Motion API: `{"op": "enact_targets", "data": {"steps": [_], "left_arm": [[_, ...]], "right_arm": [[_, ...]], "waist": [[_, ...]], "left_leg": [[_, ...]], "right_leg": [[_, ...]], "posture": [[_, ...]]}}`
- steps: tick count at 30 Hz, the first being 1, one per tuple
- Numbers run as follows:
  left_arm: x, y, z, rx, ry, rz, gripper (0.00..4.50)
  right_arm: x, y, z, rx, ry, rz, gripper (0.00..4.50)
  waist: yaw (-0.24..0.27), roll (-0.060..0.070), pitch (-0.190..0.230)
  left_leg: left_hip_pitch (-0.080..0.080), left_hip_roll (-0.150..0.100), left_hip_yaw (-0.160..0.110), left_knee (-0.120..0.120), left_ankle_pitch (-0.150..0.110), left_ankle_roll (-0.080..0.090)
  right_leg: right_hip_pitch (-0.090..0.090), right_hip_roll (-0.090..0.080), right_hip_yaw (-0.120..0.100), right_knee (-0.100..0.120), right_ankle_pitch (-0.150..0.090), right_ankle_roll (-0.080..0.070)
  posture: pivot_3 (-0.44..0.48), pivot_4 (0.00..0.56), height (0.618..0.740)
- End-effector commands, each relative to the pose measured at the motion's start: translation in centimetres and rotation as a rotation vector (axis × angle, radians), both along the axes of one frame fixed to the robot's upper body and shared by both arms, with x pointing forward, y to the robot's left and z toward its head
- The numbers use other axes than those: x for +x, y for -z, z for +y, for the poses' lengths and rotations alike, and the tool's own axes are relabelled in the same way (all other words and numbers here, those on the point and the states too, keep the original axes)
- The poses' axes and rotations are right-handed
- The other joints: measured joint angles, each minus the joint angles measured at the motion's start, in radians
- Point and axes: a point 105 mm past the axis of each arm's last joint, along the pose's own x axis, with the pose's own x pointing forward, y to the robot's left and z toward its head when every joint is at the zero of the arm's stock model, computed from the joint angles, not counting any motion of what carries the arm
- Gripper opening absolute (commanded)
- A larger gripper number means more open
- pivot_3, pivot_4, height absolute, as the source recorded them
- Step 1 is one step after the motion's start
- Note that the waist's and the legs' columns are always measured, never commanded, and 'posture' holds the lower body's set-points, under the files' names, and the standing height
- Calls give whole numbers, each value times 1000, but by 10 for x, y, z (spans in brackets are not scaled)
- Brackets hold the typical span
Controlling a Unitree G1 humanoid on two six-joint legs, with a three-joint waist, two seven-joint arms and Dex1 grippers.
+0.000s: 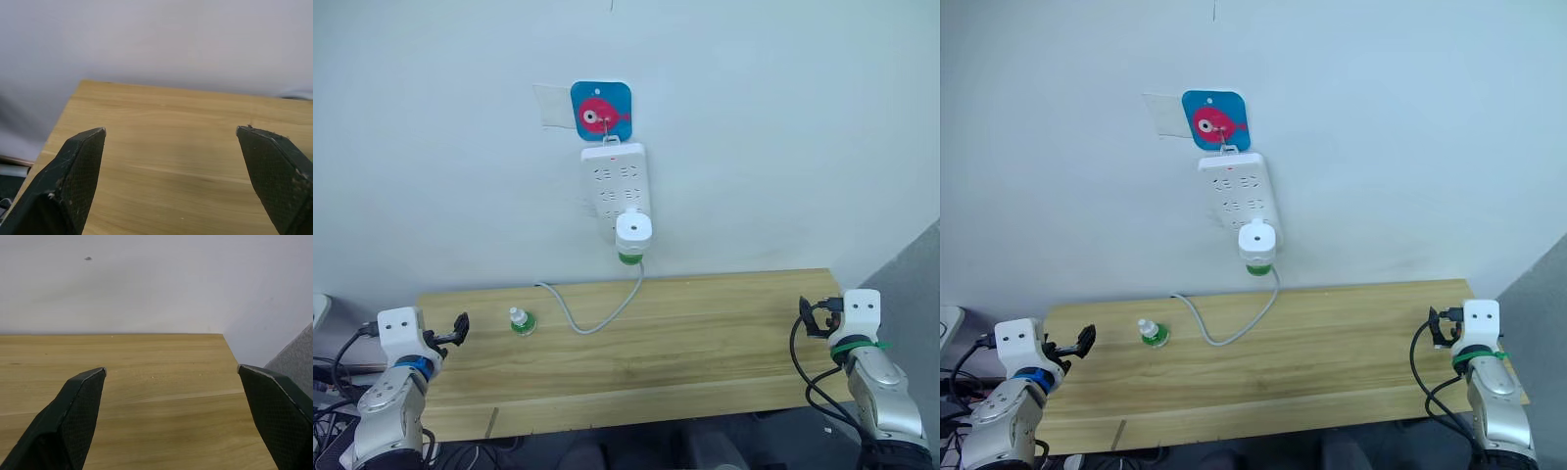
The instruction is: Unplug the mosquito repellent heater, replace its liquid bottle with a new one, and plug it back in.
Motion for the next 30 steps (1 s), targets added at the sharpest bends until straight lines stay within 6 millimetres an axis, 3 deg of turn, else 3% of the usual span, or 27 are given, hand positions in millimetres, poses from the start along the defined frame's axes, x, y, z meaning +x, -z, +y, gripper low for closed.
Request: {"op": "enact_targets", "data": {"steps": [1,6,10,15,17,25,30], "left_arm": [[-1,-41,-3,16,115,-98,4477],[-2,-96,-49,49,453,-151,4477],[15,-132,-95,48,720,-190,4477],[50,-167,-146,43,932,-262,3281],[64,-174,-159,50,979,-282,2719],[107,-181,-184,79,1103,-315,2719],[121,-185,-192,87,1162,-329,2719]], "right_arm": [[5,-34,11,-18,-98,-75,4500],[3,-69,54,58,-380,-93,4500],[-10,-89,98,109,-660,-52,4500],[-24,-121,136,196,-857,-77,4500],[-29,-131,149,223,-909,-93,4500],[-42,-157,189,280,-1027,-135,4500],[-42,-163,193,299,-1009,-153,4500]], "waist": [[-2,0,1],[-4,-2,24],[8,3,44],[7,-1,59],[3,-3,61],[-25,-4,66],[-16,-4,73]], "left_leg": [[0,0,0,0,0,0],[0,1,-1,0,0,0],[0,-1,-3,2,0,0],[-2,-1,-4,2,0,0],[-5,-1,-6,3,0,0],[-18,-1,-10,3,-1,1],[-22,-3,-16,7,0,1]], "right_leg": [[0,0,0,0,0,0],[0,0,-1,0,0,0],[1,0,-1,0,0,0],[1,2,0,0,0,0],[0,2,-1,-1,0,0],[-12,4,-2,-1,0,0],[-11,4,-5,1,0,0]], "posture": [[-94,146,740],[-90,178,740],[-95,193,740],[-123,203,740],[-134,204,740],[-190,211,740],[-217,209,740]]}}
